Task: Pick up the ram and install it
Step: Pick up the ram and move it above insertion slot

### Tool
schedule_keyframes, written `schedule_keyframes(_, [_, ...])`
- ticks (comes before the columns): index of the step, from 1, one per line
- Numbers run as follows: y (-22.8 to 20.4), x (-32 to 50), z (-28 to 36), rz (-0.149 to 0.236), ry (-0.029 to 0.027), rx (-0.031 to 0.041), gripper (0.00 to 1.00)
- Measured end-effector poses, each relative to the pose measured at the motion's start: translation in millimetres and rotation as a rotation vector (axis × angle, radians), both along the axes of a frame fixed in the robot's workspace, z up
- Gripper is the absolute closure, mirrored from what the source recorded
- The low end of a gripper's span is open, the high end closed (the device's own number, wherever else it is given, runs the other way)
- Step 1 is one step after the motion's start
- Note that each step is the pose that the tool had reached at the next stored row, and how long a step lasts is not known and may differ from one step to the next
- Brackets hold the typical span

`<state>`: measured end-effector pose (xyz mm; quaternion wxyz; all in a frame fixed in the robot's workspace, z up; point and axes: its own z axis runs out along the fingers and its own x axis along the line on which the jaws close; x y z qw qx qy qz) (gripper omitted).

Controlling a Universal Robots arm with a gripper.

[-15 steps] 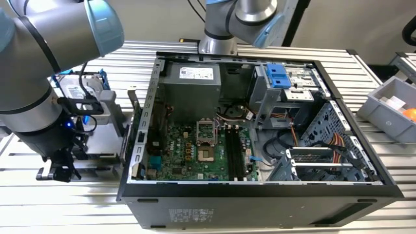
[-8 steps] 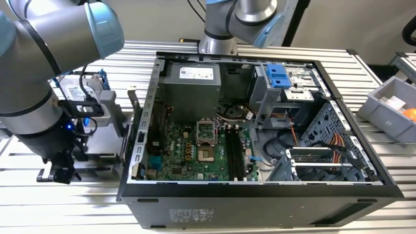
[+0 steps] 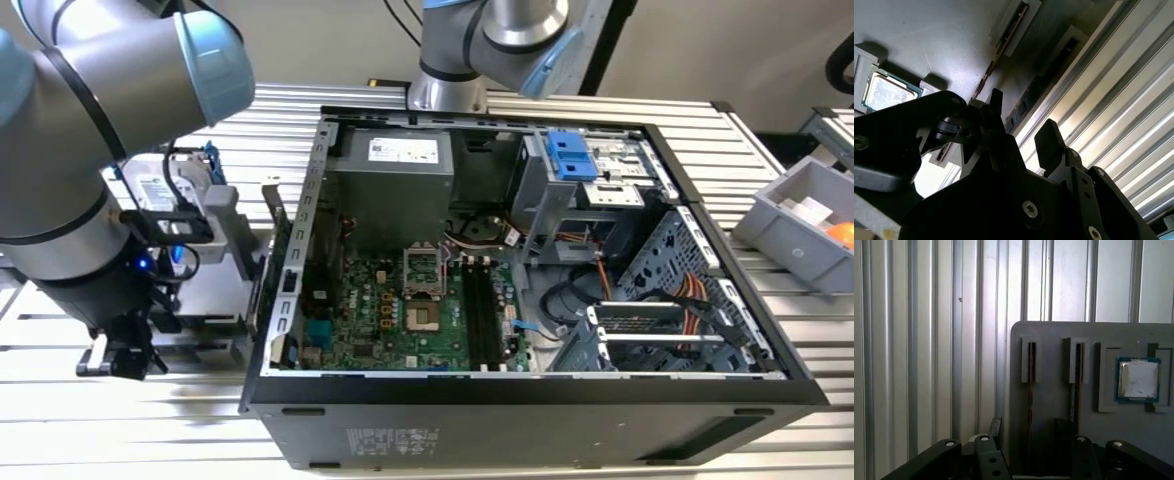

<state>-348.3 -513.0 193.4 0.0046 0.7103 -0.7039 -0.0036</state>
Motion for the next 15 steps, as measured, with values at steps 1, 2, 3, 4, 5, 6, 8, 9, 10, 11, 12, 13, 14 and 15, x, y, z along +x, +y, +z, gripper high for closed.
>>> schedule_keyframes(1, [0.0, 0.0, -0.6, 0.000, -0.0001, 0.0000, 0.00])
schedule_keyframes(2, [0.0, 0.0, -0.7, 0.000, 0.0000, -0.0001, 0.00])
schedule_keyframes(3, [0.0, 0.0, -0.6, 0.000, 0.0001, -0.0001, 0.00])
schedule_keyframes(4, [0.0, -0.1, -0.6, 0.000, 0.0002, -0.0002, 0.00])
schedule_keyframes(5, [0.0, 0.0, -0.7, 0.000, 0.0002, -0.0003, 0.00])
schedule_keyframes(6, [0.0, 0.0, -0.7, 0.000, 0.0001, -0.0003, 0.00])
schedule_keyframes(8, [0.0, 0.0, -0.8, 0.000, 0.0000, -0.0005, 0.00])
schedule_keyframes(9, [0.0, 0.0, -0.8, 0.000, -0.0001, -0.0005, 0.00])
schedule_keyframes(10, [0.0, 0.0, -0.8, 0.000, 0.0000, -0.0007, 1.00])
schedule_keyframes(11, [0.0, 0.0, -0.8, 0.000, 0.0000, -0.0007, 1.00])
schedule_keyframes(12, [0.0, 0.0, -0.8, 0.000, -0.0001, -0.0008, 1.00])
schedule_keyframes(13, [0.0, 0.0, -0.8, 0.000, 0.0000, -0.0009, 1.00])
schedule_keyframes(14, [0.0, 0.0, -0.8, 0.000, 0.0000, -0.0010, 1.00])
schedule_keyframes(15, [0.0, 0.0, -0.8, 0.000, 0.0000, -0.0011, 1.00])
